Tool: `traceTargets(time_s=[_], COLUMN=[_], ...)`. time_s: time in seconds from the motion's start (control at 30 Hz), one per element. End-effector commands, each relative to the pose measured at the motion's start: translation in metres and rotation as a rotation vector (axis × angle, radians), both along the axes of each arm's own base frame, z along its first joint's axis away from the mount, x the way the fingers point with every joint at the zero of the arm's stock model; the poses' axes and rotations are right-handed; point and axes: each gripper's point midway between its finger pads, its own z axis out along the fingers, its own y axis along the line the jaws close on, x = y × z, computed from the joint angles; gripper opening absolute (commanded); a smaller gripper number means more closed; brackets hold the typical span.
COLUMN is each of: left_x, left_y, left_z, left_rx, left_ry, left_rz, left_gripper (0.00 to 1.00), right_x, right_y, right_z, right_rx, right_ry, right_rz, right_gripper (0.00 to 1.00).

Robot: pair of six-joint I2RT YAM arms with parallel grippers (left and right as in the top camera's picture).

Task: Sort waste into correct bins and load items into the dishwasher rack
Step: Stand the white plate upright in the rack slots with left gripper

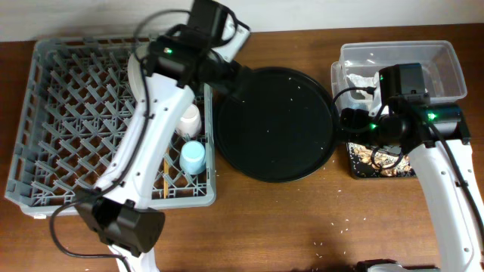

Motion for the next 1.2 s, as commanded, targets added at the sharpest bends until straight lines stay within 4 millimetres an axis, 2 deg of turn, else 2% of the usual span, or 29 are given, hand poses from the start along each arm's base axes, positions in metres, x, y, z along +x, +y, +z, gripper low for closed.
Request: traceTargets(time_s=[0.0, 0.07, 0.3, 0.47, 0.57, 0.7, 0.9, 1.0, 1.17], left_x=[-0.031, -0.042, -0.064, -0.066, -0.057, -0.056, -0.063, -0.070, -0.070], left_y=[-0.036, -0.045, -0.070, -0.069, -0.059, -0.052, -0.038, -0.035, -0.035], left_z=[-0.038, -0.057, -0.096, -0.101, -0.101, -0.084, -0.020, 0.000, 0.000], left_rx=[-0.123, -0.112, -0.098, -0.113, -0.080, -0.091, -0.172, -0.200, -0.199], left_ry=[0.199, 0.248, 0.311, 0.337, 0.305, 0.264, 0.140, 0.102, 0.102], left_rz=[-0.017, -0.017, -0.031, 0.032, 0.114, 0.130, 0.137, 0.128, 0.128], left_gripper=[0.99, 0.99, 0.99, 0.99, 0.99, 0.99, 0.99, 0.99, 0.99], right_x=[0.001, 0.002, 0.002, 0.002, 0.002, 0.003, 0.005, 0.005, 0.005], right_y=[-0.001, -0.001, -0.001, -0.001, -0.001, -0.001, -0.001, -0.001, -0.001], right_z=[0.002, 0.002, 0.002, 0.002, 0.002, 0.002, 0.003, 0.003, 0.003], right_rx=[-0.004, -0.004, -0.004, -0.003, -0.004, -0.004, -0.004, -0.004, -0.004], right_ry=[-0.006, -0.008, -0.009, -0.009, -0.009, -0.012, -0.021, -0.021, -0.021], right_rz=[0.004, 0.003, 0.003, 0.004, 0.003, 0.003, 0.003, 0.003, 0.003], right_gripper=[0.88, 0.88, 0.88, 0.92, 0.94, 0.98, 0.98, 0.98, 0.98])
